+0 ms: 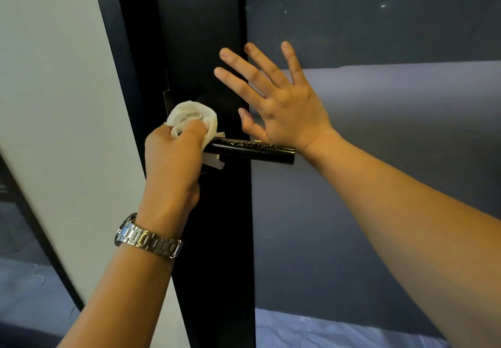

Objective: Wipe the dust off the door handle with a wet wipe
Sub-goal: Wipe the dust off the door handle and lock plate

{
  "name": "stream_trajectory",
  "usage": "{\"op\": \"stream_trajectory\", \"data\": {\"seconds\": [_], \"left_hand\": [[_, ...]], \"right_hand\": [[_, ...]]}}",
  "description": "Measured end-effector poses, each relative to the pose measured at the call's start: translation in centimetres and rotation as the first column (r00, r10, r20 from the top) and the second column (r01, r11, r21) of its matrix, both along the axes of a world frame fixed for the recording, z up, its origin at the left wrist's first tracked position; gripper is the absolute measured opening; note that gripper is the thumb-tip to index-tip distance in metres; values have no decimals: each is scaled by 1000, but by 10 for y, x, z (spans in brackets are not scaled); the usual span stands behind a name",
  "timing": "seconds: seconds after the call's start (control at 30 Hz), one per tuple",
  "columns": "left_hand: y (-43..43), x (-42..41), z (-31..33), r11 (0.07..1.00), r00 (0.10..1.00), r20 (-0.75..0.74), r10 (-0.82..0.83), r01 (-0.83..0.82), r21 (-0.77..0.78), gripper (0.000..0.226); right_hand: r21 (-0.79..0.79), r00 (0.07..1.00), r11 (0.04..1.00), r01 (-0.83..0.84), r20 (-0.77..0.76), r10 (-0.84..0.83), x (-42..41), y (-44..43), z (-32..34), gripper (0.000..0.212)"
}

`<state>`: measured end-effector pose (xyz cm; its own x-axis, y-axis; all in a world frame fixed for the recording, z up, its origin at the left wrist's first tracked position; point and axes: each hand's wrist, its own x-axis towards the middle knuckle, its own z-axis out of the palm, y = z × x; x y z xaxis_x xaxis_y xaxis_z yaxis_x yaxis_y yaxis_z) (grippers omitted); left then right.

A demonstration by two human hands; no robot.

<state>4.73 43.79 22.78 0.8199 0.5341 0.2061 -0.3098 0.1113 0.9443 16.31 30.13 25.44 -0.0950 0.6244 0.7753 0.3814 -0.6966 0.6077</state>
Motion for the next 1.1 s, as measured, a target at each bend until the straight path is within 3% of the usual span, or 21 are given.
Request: {"op": "stream_trajectory", "data": {"seconds": [0.1, 0.2, 0.4, 0.47, 0.53, 0.6, 0.63, 0.67, 0.73, 0.8, 0.87, 1.0, 1.1], "left_hand": [[2, 0, 4, 976, 996, 0, -91, 89, -196, 25], [7, -3, 11, 889, 976, 55, -211, 215, -404, 26], [13, -13, 23, 704, 891, 137, -433, 429, -566, 17], [7, -16, 24, 704, 889, 157, -431, 440, -557, 24], [-1, -18, 22, 861, 930, 85, -358, 364, -357, 15], [-4, -17, 13, 988, 989, -38, -145, 147, 49, 17], [-3, -18, 9, 961, 997, -74, -15, 35, 276, 24], [-2, -19, 5, 869, 990, -67, 123, -75, 489, 28], [0, -25, 2, 556, 934, 97, 345, -287, 780, 30], [-7, -38, 2, 340, 912, 270, 309, -371, 864, 26], [-11, -48, 5, 237, 935, 289, 206, -334, 912, 22], [-2, -50, 25, 199, 986, 160, 50, -167, 966, 25], [-12, -37, 31, 137, 994, 67, -88, -54, 989, 30]], "right_hand": [[-1, 1000, 1000, -1, -5, 1, 0, 0, 1, 54], [5, 1000, 1000, -15, -6, 15, 0, 0, 0, 54], [0, 1000, 1000, -6, -5, 6, -1, 0, 1, 54], [-1, 1000, 1000, -6, -9, 6, -1, 0, 1, 54], [3, 1000, 1000, 0, -7, 0, -2, -1, 2, 54], [0, 1000, 1000, 4, -13, -4, -2, -1, 1, 54], [-4, 1000, 1000, 2, -17, -2, -2, -1, 1, 54], [-7, 1000, 1000, -1, -18, 1, -2, -1, 0, 54], [-14, 1000, 1000, -1, -13, 0, -2, -1, 1, 54], [-14, 1000, 1000, 13, -5, -13, -1, -1, 1, 55], [-16, 999, 999, 38, -5, -38, -2, -1, 1, 56], [-5, 997, 998, 61, -36, -61, -5, -1, 2, 60], [6, 995, 996, 87, 47, -87, -3, 0, 1, 47]]}}
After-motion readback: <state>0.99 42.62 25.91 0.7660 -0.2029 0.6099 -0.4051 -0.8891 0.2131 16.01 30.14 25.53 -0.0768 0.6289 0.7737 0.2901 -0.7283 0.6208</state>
